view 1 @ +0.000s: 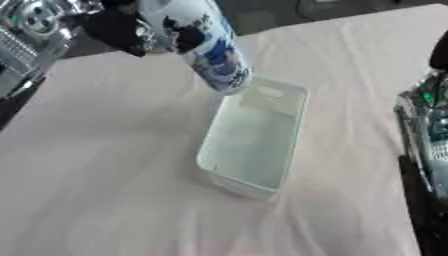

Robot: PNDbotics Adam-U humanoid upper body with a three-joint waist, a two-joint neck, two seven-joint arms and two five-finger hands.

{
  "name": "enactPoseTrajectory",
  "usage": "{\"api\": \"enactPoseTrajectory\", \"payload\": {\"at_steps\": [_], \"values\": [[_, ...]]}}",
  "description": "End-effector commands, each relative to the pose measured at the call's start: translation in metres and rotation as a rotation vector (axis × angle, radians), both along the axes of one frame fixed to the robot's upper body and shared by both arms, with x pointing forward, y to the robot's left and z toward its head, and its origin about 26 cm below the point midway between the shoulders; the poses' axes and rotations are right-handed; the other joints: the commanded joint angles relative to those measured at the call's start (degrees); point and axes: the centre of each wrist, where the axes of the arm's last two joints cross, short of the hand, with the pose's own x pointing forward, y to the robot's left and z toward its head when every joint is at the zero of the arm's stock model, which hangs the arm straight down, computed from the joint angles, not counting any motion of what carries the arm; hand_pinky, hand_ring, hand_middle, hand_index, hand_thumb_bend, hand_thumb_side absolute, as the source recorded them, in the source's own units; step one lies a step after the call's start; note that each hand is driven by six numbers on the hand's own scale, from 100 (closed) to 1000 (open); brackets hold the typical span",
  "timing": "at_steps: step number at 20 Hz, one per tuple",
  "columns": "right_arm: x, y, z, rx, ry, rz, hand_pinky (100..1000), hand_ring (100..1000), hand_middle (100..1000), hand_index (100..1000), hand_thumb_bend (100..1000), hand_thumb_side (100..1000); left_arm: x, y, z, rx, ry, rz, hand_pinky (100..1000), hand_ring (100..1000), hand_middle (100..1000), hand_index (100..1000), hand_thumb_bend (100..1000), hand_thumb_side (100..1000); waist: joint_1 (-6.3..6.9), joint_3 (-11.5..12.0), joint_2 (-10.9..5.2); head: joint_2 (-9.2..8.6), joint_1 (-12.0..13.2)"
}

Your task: Pick up objects on the table and place them in the box.

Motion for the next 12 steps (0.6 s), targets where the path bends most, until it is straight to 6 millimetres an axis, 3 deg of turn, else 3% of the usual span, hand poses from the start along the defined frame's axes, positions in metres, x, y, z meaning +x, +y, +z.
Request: {"api": "enactPoseTrajectory", "payload": {"at_steps": [1, 4, 6, 7, 8, 9, 10, 11, 12], "values": [[-0.003, 0.004, 0.007, 0.014, -0.042, 0.022, 406, 517, 561, 638, 100, 1000, -0.005, -0.012, 0.008, 0.050, -0.003, -0.066, 100, 100, 141, 462, 100, 555, -0.02, -0.20, -1.04, -0.06, -0.32], [-0.003, 0.005, 0.008, 0.017, -0.045, 0.022, 406, 517, 561, 638, 100, 1000, -0.007, -0.020, 0.002, 0.146, 0.032, -0.099, 100, 100, 145, 468, 100, 558, 0.18, -0.39, -1.02, -0.06, -0.36], [-0.003, 0.004, 0.008, 0.018, -0.047, 0.021, 406, 517, 561, 638, 100, 1000, -0.009, -0.024, -0.001, 0.257, 0.048, -0.112, 100, 100, 306, 528, 100, 618, 0.28, -0.46, -1.02, -0.06, -0.43], [-0.003, 0.004, 0.008, 0.018, -0.048, 0.020, 406, 517, 561, 638, 100, 1000, -0.011, -0.026, -0.002, 0.319, 0.054, -0.123, 268, 235, 496, 676, 100, 735, 0.31, -0.47, -1.03, -0.06, -0.51], [-0.003, 0.004, 0.008, 0.019, -0.048, 0.020, 406, 517, 561, 638, 100, 1000, -0.013, -0.027, -0.004, 0.393, 0.067, -0.133, 408, 448, 643, 783, 100, 819, 0.32, -0.48, -1.04, -0.06, -0.57], [-0.003, 0.004, 0.008, 0.019, -0.048, 0.019, 406, 516, 560, 638, 100, 1000, -0.014, -0.028, -0.004, 0.449, 0.074, -0.138, 499, 558, 726, 838, 100, 736, 0.31, -0.47, -1.06, -0.06, -0.58], [-0.003, 0.004, 0.008, 0.019, -0.049, 0.018, 406, 516, 561, 638, 100, 1000, -0.015, -0.029, -0.005, 0.516, 0.084, -0.142, 499, 558, 730, 838, 100, 831, 0.31, -0.45, -1.09, -0.06, -0.52], [-0.003, 0.004, 0.008, 0.019, -0.049, 0.018, 406, 516, 560, 638, 100, 1000, -0.015, -0.029, -0.005, 0.561, 0.092, -0.145, 609, 698, 806, 891, 124, 852, 0.30, -0.42, -1.11, -0.06, -0.52], [-0.003, 0.004, 0.008, 0.019, -0.049, 0.017, 406, 516, 560, 638, 100, 1000, -0.016, -0.029, -0.005, 0.587, 0.099, -0.149, 631, 723, 823, 900, 159, 855, 0.27, -0.37, -1.13, -0.06, -0.56]]}}
